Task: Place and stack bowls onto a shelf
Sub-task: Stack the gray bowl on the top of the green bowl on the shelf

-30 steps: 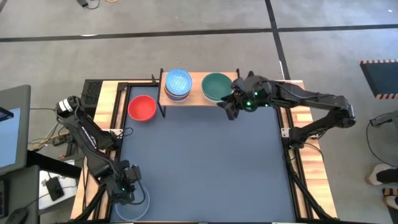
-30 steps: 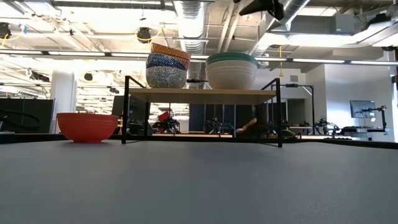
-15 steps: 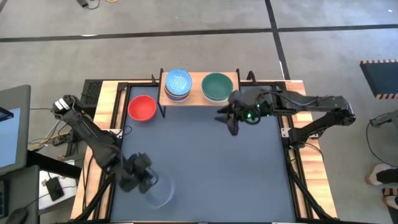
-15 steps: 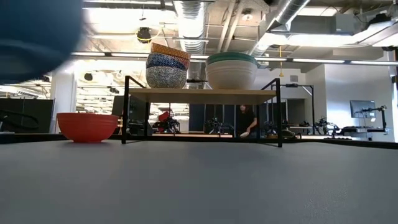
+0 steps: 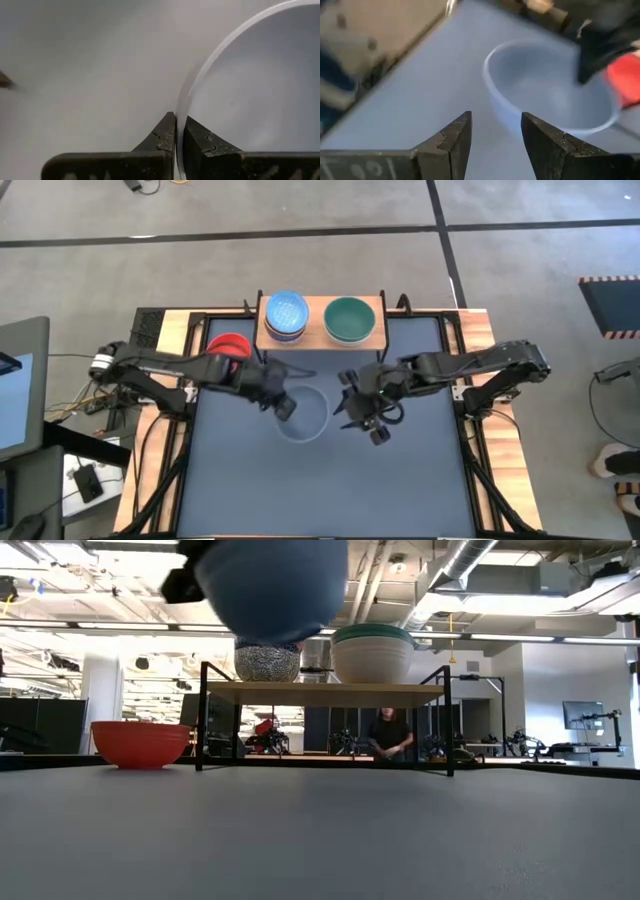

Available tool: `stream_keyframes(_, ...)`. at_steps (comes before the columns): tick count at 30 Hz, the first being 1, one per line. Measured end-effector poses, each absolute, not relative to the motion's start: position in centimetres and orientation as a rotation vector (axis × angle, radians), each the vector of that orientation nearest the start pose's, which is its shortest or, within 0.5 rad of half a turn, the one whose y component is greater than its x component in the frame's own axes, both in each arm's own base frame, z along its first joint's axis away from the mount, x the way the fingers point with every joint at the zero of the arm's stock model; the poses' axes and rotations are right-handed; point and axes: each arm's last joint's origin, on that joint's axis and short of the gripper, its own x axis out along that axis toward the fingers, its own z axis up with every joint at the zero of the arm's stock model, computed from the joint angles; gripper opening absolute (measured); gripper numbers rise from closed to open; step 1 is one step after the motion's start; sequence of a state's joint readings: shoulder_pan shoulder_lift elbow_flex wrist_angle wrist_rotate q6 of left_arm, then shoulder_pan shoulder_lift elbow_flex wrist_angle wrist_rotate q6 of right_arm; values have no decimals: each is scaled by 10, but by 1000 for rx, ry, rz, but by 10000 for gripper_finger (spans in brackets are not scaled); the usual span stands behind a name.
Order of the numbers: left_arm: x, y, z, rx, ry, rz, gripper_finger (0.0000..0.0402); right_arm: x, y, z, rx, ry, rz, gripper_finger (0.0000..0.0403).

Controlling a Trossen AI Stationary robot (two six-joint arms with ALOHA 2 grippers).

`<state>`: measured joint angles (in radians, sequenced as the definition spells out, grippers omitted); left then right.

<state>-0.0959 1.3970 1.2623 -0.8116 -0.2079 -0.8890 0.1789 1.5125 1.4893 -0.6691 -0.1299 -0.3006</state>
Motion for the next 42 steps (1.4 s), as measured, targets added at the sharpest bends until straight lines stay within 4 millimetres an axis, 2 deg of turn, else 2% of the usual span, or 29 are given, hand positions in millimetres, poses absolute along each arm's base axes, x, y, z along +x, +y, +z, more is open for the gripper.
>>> stream_keyframes(6,312,2,326,-554,927,540,0,335,62,349,-445,755,363,188)
stream_keyframes(11,337,11,333,-512,954,466,0,340,62,339,-523,821,397,178)
stream_keyframes(15,341,16,332,-469,1034,458,0,339,61,331,-593,885,417,172)
stream_keyframes(21,343,24,340,-479,1024,313,0,337,57,331,-648,890,441,158)
stream_keyframes(24,342,26,342,-495,1028,246,0,339,55,332,-663,869,440,123)
stream_keyframes(28,344,29,344,-520,1008,185,1,339,56,332,-714,855,470,39)
stream_keyframes(29,344,29,345,-521,1002,181,1,339,57,332,-722,848,477,28)
stream_keyframes(33,341,29,351,-528,979,178,16,339,57,332,-740,855,480,29)
stream_keyframes(35,333,28,364,-525,942,175,34,337,56,334,-747,855,472,29)
stream_keyframes(39,307,27,396,-501,860,219,86,331,46,339,-740,889,410,29)
stream_keyframes(42,281,25,419,-479,782,267,124,328,28,344,-766,924,293,29)
